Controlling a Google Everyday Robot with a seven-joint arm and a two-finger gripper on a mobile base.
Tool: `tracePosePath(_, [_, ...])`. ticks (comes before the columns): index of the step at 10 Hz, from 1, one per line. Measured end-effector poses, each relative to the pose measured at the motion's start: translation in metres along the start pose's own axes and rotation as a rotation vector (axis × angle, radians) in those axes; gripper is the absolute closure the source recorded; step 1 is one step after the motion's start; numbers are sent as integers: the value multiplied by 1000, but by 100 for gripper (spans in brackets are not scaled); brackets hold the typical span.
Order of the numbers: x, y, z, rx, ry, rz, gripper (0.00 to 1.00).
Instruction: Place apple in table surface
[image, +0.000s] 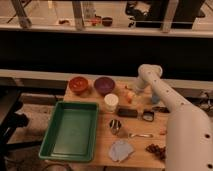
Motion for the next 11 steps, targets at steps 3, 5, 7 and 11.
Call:
tracePosePath(3, [10, 4, 1, -10, 1, 17, 20])
tracePosePath(5, [17, 6, 3, -18, 3, 25, 23])
tracePosePath(7, [19, 7, 2, -22, 2, 24, 40])
tracePosePath(11, [16, 6, 2, -24, 1, 17, 73])
